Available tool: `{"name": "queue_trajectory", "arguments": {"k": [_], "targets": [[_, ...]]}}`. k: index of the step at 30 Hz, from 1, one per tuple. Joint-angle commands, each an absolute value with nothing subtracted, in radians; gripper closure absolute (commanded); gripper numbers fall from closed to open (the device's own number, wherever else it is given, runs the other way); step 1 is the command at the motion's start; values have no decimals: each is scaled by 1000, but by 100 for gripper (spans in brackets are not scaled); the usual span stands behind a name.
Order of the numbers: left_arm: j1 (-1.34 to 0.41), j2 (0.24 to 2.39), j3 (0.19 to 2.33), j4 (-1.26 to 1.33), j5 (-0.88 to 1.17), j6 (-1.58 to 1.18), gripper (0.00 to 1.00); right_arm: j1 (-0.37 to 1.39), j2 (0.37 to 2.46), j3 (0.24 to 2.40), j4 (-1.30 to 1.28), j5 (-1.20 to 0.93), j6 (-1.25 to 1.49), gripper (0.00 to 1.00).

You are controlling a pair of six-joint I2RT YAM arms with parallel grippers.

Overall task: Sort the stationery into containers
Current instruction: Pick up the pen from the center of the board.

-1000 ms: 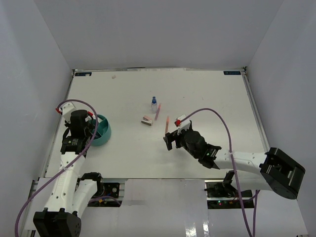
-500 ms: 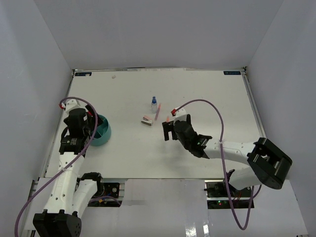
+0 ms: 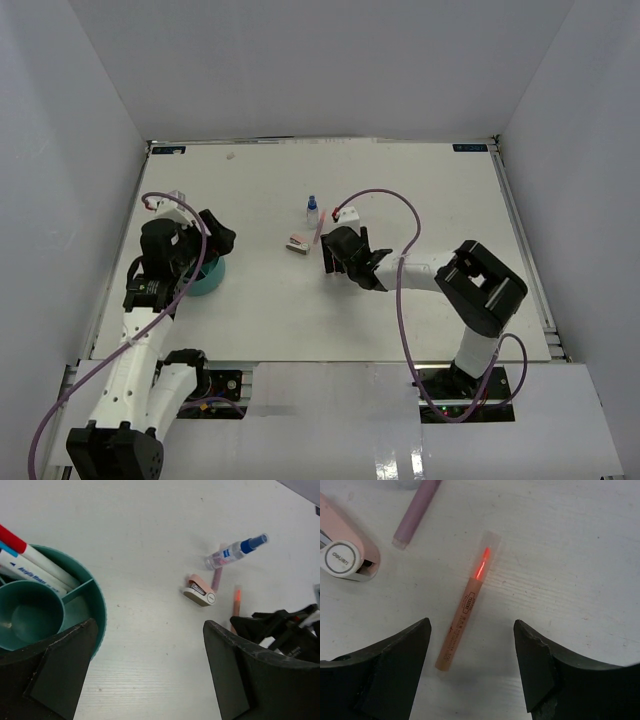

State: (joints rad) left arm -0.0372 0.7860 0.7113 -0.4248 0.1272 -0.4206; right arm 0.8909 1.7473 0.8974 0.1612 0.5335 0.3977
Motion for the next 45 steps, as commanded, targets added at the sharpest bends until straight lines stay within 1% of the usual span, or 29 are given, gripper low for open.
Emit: {"name": "queue_trajectory", "arguments": {"k": [1,2,3,5,8,9,11,12,13,15,16,19,21,26,27,29,33,39,42,45], "targets": [[-55,741,712,-380,230,-414,2,884,1782,939,141,525,454,28],[-58,738,713,-382,238,-419,2,882,1796,939,140,526,460,30],[-61,733,713,-380,247,-432,2,881,1801,937,135,529,463,35],[-72,729,716,-380,276,-449,2,877,1804,927,130,535,477,38],[-101,741,718,-377,281,-491,2,868,1801,896,130,531,492,54],[-112,749,718,-377,275,-500,2,865,1798,888,130,529,497,55],[-159,770,722,-376,253,-520,2,861,1784,862,129,529,497,65],[-182,797,730,-374,239,-528,2,861,1776,851,129,531,494,77],[-239,811,735,-368,221,-547,2,861,1766,841,129,531,486,83],[-305,863,753,-357,172,-567,2,862,1730,810,140,520,462,91],[-363,883,761,-348,161,-595,2,862,1715,798,153,499,427,92],[-466,972,796,-328,143,-633,2,870,1640,747,179,471,376,92],[-535,1014,811,-315,105,-666,2,879,1551,683,241,456,324,92],[-614,1141,871,-275,74,-727,2,897,1306,536,443,284,209,92],[-632,1155,877,-267,77,-733,2,899,1274,496,466,228,195,92],[-649,1193,897,-239,84,-749,2,903,1202,465,509,187,170,92],[-686,1262,936,-209,106,-778,3,910,1128,417,601,92,143,91],[-722,1333,969,-169,133,-804,7,913,1088,387,641,60,141,91],[-730,1351,976,-161,140,-818,12,913,1077,373,656,58,143,90],[-736,1371,986,-160,153,-824,20,913,1069,361,670,61,144,89]]}}
